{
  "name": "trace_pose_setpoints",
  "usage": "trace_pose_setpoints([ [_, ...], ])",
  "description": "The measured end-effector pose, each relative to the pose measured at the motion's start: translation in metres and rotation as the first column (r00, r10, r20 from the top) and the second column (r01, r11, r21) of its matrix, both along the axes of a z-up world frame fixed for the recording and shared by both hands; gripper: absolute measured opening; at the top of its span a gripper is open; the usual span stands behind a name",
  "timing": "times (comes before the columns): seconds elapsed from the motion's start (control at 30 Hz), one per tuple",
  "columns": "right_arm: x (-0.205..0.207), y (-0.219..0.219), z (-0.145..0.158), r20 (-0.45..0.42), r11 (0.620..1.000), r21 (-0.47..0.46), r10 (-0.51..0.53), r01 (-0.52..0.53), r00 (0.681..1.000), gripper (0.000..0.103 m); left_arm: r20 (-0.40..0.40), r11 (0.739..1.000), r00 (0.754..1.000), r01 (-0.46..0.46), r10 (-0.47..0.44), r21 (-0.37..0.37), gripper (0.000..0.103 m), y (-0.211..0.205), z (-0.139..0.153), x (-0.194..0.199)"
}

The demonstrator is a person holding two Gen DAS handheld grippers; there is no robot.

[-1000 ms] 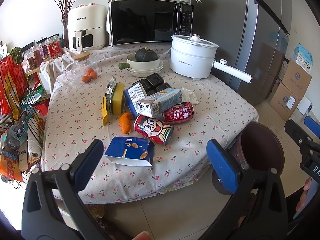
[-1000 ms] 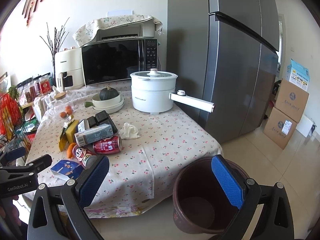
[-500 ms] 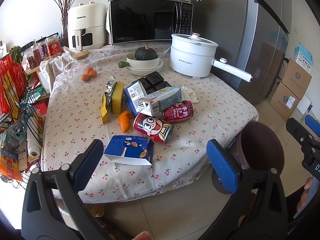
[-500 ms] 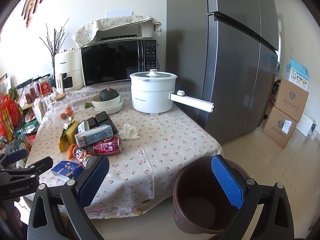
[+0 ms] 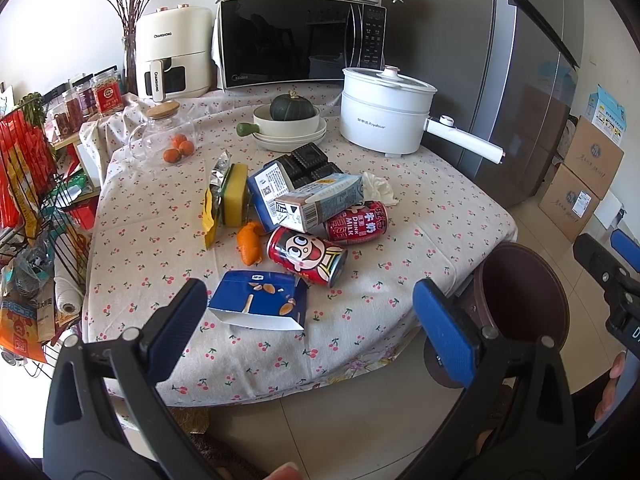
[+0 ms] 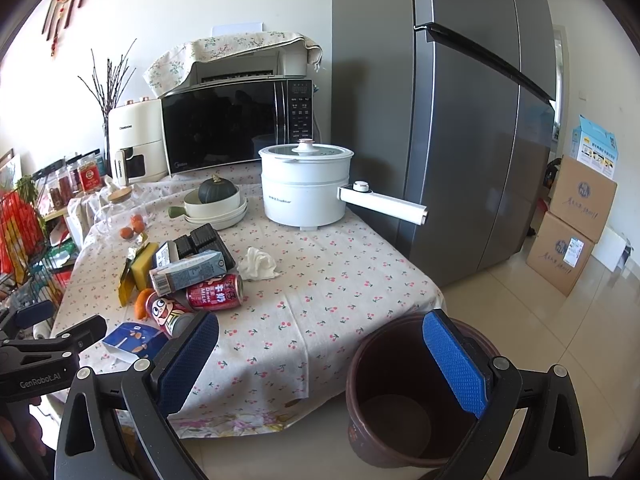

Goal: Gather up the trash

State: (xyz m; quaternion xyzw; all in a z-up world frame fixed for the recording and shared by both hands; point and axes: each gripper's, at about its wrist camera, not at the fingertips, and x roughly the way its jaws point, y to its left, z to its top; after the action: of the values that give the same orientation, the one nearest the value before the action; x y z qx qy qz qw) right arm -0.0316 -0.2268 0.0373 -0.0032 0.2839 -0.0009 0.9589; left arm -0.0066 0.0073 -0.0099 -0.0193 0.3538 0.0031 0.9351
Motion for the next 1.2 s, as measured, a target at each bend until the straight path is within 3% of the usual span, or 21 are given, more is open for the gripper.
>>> trace_pose_setpoints([
  [0.83, 0.0, -0.002, -0.001, -0.001, 1.0, 0.007, -0.003, 0.003, 1.0, 0.103, -0.014, 1.0, 1.0, 0.002, -0.002, 0.005, 0.102, -0.002, 0.002, 0.001],
  [1.0, 0.004, -0.004, 0.007, -0.008, 0.999, 0.04, 0.008, -0.008, 1.0, 0.103, -0.046, 1.0, 0.999, 0.025, -0.025, -0.011, 0.102, 0.003, 0.003, 0.008],
  [1.1, 0.015, -0.005, 0.013, -0.044, 0.997, 0.048, 0.057, -0.055, 0.997, 0.103, -0.107, 0.997, 0.992, 0.055, -0.061, -0.06, 0.102, 0.014, 0.005, 0.021],
  [1.2, 0.036, -0.007, 0.017, -0.134, 0.991, 0.078, 0.116, -0.106, 0.984, 0.103, -0.149, 0.991, 0.984, 0.078, -0.093, -0.108, 0.102, 0.027, 0.007, 0.037],
])
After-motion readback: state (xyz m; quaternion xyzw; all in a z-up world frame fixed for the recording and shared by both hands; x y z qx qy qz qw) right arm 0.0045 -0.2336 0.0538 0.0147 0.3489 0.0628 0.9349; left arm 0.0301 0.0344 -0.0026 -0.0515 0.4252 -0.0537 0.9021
